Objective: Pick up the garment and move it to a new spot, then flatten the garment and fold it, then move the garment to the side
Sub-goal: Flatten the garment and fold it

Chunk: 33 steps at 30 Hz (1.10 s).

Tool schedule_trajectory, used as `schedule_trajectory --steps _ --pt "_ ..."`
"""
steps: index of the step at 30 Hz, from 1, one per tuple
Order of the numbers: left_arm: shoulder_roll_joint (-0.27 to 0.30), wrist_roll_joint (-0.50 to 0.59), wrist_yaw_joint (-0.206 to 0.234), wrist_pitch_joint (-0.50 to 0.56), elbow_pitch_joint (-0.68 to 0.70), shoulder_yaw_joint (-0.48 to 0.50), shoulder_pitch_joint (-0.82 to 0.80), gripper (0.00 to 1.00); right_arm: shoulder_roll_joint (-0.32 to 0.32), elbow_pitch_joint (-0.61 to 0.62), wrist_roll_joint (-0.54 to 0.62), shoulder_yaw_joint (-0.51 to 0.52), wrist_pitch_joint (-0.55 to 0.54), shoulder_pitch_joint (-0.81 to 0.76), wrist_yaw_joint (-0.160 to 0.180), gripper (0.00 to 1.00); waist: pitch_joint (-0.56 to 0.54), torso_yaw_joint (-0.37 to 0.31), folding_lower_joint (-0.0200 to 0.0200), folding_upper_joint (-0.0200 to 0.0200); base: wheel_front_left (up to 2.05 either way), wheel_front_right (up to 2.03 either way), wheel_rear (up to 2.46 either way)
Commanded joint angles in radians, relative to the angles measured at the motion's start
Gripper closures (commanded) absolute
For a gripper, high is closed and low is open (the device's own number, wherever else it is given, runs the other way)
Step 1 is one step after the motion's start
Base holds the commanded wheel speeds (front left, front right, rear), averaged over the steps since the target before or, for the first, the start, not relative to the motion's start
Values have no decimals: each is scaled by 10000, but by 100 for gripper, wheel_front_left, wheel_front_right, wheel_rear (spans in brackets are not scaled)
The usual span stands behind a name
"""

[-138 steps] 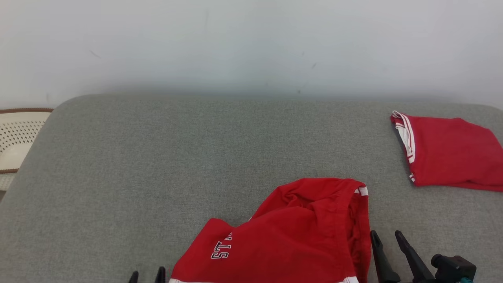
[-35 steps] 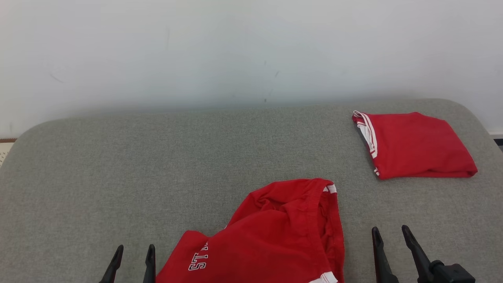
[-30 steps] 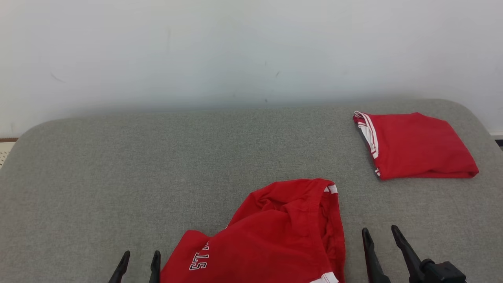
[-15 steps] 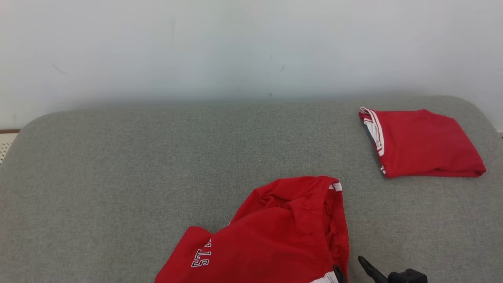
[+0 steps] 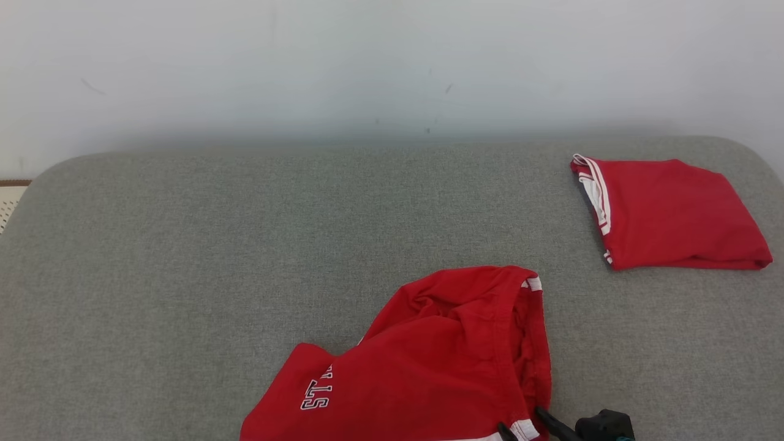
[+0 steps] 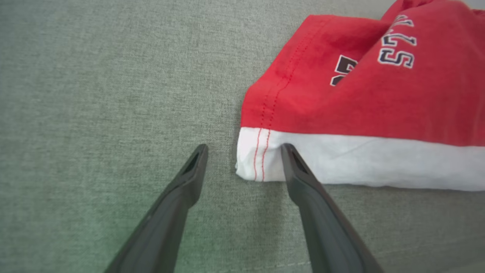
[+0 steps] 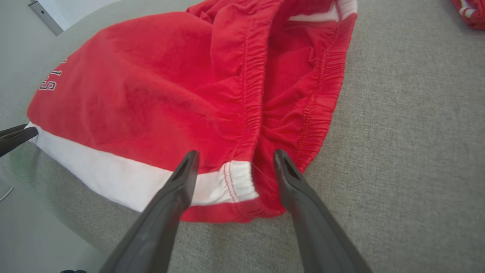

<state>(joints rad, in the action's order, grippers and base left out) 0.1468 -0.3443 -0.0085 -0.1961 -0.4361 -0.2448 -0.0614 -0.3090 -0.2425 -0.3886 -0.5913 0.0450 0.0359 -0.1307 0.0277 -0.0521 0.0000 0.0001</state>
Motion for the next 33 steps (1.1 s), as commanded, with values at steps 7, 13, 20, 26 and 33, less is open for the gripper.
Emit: schedule_trajectory --steps 7,13,20,26,33 --pt "-136 -306 -429 -2 -560 -206 -421 48 -73 -447 -338 -352 -134 394 -1 0 134 -71 0 -1 0 0 0" --pt "-143 -275 -510 -119 -411 -410 -422 100 -103 -654 -739 -703 -248 608 -1 100 213 -72 0 -1 0 0 0" --pt "-20 -261 -255 -363 422 -273 -134 100 -239 -283 -1191 -795 137 721 -1 100 60 30 0 -1 0 0 0" --pt "102 -324 -15 -119 1430 -147 -295 100 -301 700 -1817 -461 126 616 -1 100 -80 43 0 -1 0 0 0" --pt "541 -93 -258 632 2273 -267 -1611 100 -130 1358 -2401 132 -78 1307 -1 100 148 28 0 -1 0 0 0"
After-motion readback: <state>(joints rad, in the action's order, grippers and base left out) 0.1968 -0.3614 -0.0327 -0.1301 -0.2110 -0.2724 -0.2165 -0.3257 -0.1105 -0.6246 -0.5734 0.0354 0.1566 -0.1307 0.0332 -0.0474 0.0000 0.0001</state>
